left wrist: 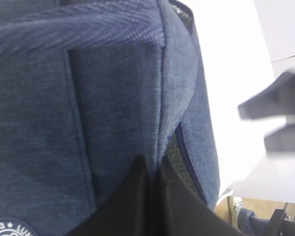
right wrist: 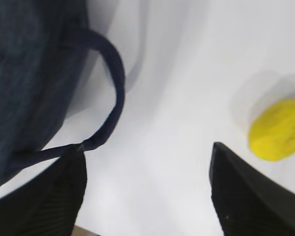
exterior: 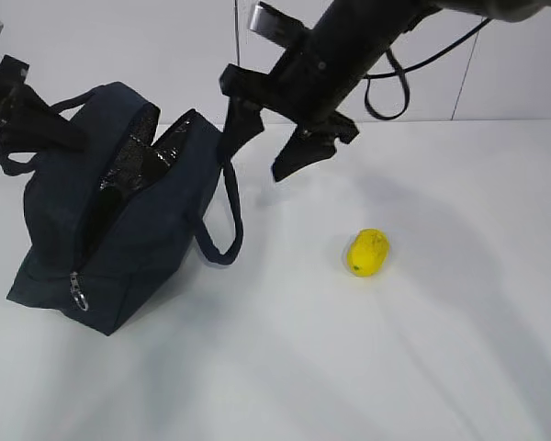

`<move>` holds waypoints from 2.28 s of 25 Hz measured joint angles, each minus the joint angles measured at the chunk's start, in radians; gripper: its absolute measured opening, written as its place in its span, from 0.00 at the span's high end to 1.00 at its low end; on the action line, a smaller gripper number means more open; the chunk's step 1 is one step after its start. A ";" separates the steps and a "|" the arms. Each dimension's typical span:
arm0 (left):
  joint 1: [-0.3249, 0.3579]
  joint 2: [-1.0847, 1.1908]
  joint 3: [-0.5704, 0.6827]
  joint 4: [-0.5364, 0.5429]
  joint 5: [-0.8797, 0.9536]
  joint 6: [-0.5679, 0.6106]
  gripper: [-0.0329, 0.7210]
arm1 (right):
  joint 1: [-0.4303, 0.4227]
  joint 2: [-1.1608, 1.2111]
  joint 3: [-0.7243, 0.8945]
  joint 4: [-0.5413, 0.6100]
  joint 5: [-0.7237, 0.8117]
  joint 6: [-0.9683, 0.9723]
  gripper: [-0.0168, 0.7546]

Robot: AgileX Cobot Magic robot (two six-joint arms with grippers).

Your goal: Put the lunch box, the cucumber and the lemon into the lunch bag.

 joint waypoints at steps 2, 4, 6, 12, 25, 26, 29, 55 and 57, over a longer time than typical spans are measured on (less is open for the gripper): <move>0.000 0.000 0.000 0.002 0.000 0.000 0.97 | 0.000 -0.019 -0.008 -0.133 0.004 0.053 0.23; 0.000 0.000 0.000 0.002 0.000 0.000 0.97 | 0.000 -0.039 -0.008 -0.232 0.007 0.115 0.23; 0.000 0.000 0.000 0.002 0.000 0.000 0.97 | 0.000 -0.050 -0.008 -0.315 0.009 0.167 0.23; 0.000 0.000 0.000 0.003 -0.005 0.000 0.97 | -0.002 -0.088 0.053 -0.435 0.009 0.249 0.23; 0.000 0.000 0.000 0.010 -0.018 -0.035 0.97 | -0.002 -0.106 0.266 -0.674 0.009 0.365 0.23; 0.000 0.000 0.000 0.010 -0.018 -0.035 0.97 | -0.002 -0.106 0.265 -0.710 0.009 0.370 0.23; 0.000 0.000 0.000 0.010 -0.010 -0.037 0.97 | -0.002 -0.106 0.265 -0.755 0.007 0.425 0.23; 0.000 0.000 0.000 0.036 0.011 -0.039 0.97 | -0.030 0.025 0.265 -0.679 -0.165 0.679 0.23; 0.000 0.000 0.000 0.036 0.011 -0.039 0.97 | -0.039 0.041 0.265 -0.670 -0.165 0.684 0.23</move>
